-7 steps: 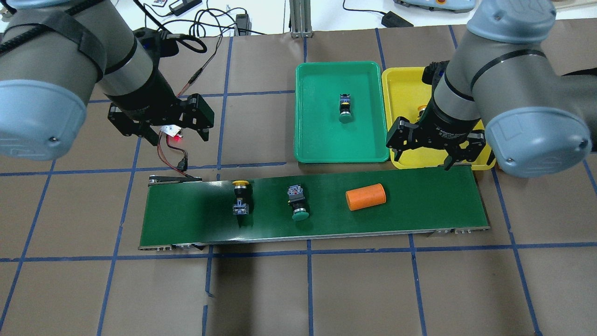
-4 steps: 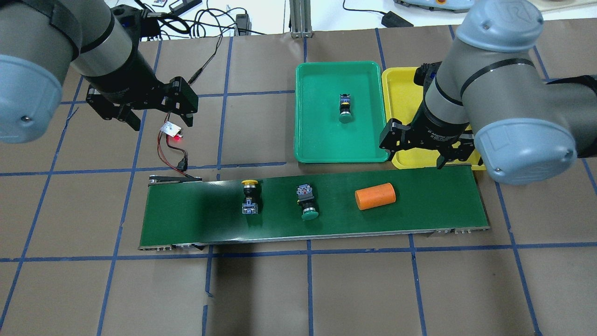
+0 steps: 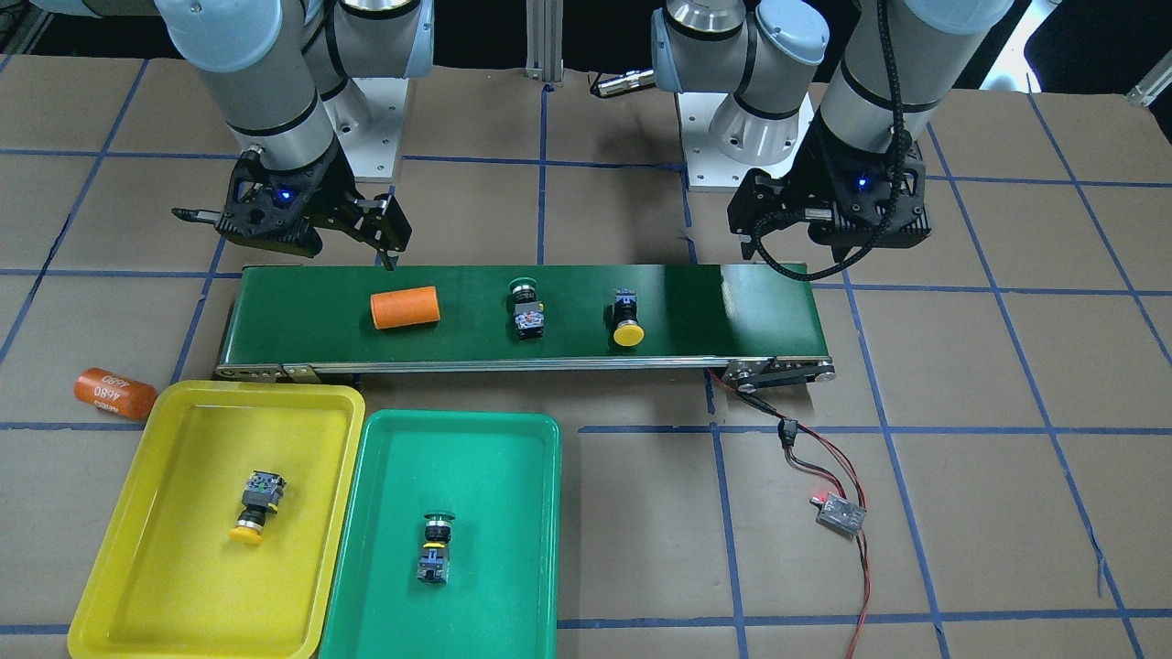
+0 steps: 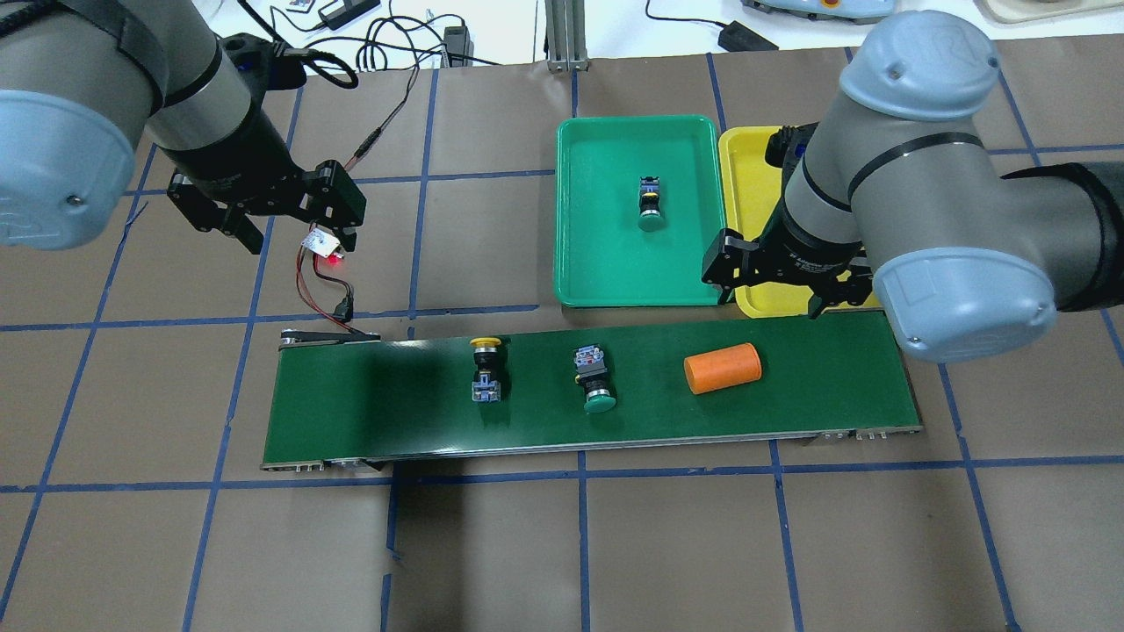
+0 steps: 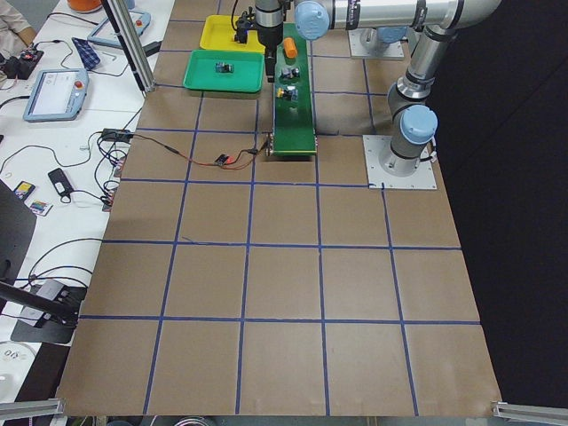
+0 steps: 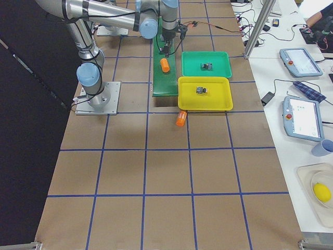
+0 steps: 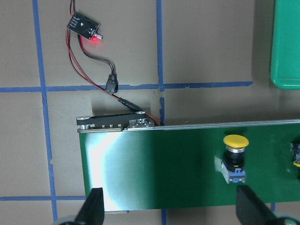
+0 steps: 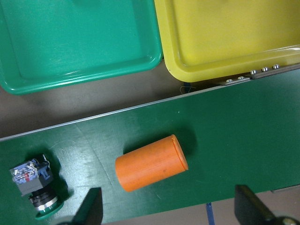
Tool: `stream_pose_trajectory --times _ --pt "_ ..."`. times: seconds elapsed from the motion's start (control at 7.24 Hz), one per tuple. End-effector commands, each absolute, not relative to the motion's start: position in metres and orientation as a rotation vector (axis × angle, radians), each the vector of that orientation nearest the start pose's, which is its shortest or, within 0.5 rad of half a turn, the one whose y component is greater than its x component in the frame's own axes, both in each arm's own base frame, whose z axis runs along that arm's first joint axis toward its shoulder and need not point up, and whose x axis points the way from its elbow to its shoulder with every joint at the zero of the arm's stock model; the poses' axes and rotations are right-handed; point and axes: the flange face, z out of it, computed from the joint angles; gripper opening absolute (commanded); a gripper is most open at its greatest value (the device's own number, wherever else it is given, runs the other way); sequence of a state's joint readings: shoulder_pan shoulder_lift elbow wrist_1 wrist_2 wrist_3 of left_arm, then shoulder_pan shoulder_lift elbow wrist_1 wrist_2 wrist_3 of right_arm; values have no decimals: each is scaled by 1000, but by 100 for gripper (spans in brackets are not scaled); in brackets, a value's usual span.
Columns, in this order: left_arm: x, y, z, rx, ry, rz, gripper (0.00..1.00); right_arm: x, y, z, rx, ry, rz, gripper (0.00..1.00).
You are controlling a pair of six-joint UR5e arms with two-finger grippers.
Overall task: Sort buttons by color to trays
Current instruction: 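Lower the right gripper onto the green-capped button on the belt while left withdraws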
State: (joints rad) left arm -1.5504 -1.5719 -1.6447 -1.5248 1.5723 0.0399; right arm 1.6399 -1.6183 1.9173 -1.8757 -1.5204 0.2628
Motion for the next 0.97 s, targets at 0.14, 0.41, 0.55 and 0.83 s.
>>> stream_pose_trajectory --times 0.14,0.41,0.55,0.83 --pt "-123 -494 454 34 3143 39 100 213 -450 336 309 3041 52 100" --pt "-123 -493 456 34 3143 31 100 274 -455 301 322 3022 -20 100" --pt "-123 -493 456 34 3143 31 100 286 -456 289 336 3022 -10 100" --pt "-123 -493 456 36 3143 31 100 287 -449 270 333 3037 71 100"
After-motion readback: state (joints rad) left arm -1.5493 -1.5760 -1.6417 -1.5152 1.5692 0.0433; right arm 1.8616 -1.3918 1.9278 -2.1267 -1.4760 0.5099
